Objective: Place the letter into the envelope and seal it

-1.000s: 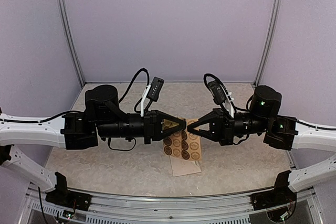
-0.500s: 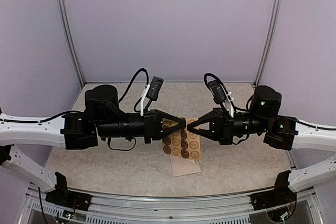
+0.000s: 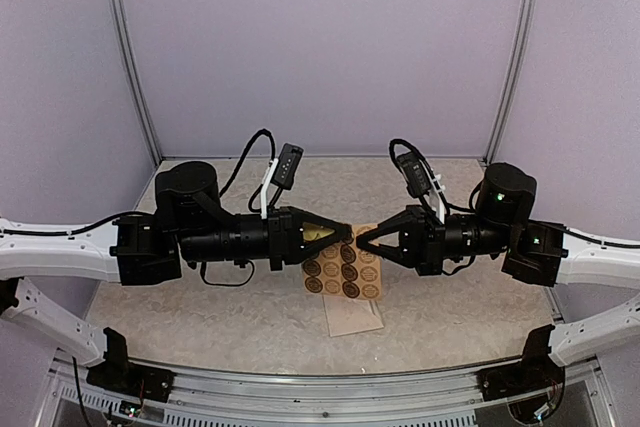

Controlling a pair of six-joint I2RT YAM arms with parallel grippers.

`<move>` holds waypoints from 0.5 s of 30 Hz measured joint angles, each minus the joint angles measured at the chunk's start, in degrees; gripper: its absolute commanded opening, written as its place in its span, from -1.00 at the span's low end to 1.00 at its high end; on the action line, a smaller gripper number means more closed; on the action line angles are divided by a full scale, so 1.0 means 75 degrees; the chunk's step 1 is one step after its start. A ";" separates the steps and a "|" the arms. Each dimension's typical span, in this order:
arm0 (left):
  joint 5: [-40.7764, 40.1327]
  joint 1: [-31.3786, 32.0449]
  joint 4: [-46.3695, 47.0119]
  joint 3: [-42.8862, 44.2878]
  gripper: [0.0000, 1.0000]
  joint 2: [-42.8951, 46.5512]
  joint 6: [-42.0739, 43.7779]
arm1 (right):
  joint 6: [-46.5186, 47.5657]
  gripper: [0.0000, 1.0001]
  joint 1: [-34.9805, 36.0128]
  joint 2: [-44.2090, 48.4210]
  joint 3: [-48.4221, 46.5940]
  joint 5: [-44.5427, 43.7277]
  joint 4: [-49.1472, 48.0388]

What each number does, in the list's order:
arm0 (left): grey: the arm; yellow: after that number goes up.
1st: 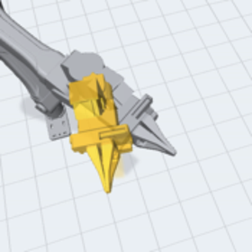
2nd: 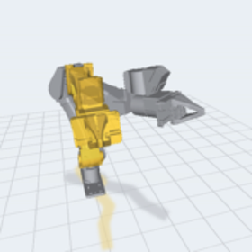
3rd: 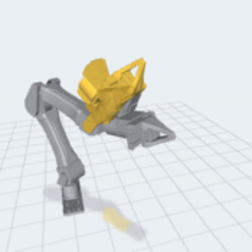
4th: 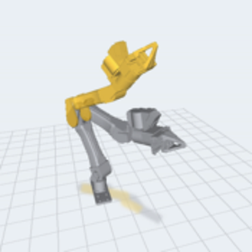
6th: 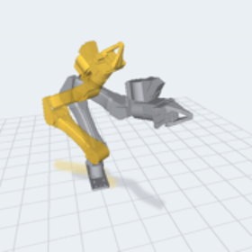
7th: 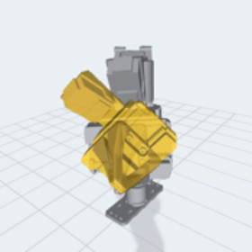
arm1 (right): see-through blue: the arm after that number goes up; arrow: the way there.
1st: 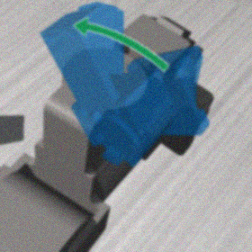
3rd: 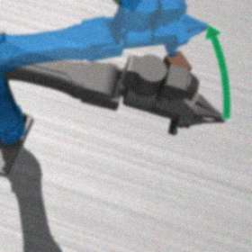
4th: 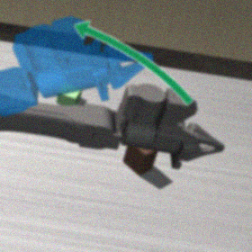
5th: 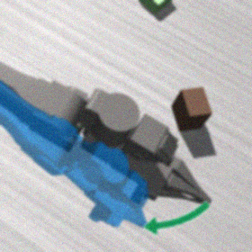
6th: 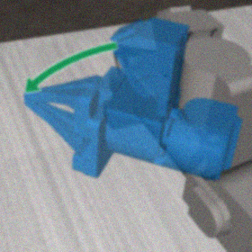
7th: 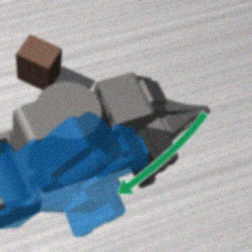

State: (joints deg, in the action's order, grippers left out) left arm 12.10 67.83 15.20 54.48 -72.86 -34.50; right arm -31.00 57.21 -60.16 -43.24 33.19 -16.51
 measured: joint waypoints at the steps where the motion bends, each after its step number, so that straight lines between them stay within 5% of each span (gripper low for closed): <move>1: 0.0000 0.0000 -0.0003 0.0000 -0.98 0.0000 -0.0003 | 0.0000 -1.00 0.0000 0.0000 0.0000 -0.0009 0.0000; 9: 0.0052 0.0000 -0.0035 0.0000 -0.52 -0.0026 -0.0058 | 0.0003 -1.00 0.0000 0.0000 0.0000 0.0026 0.0026; 15: 0.0111 -0.0009 -0.0044 0.0000 -0.45 -0.0157 -0.0125 | 0.0003 -1.00 0.0000 0.0000 0.0000 0.0067 0.0032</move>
State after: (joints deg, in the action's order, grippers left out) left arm 12.93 67.77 14.87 54.48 -74.04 -35.44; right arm -30.98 57.21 -60.16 -43.24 33.69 -16.27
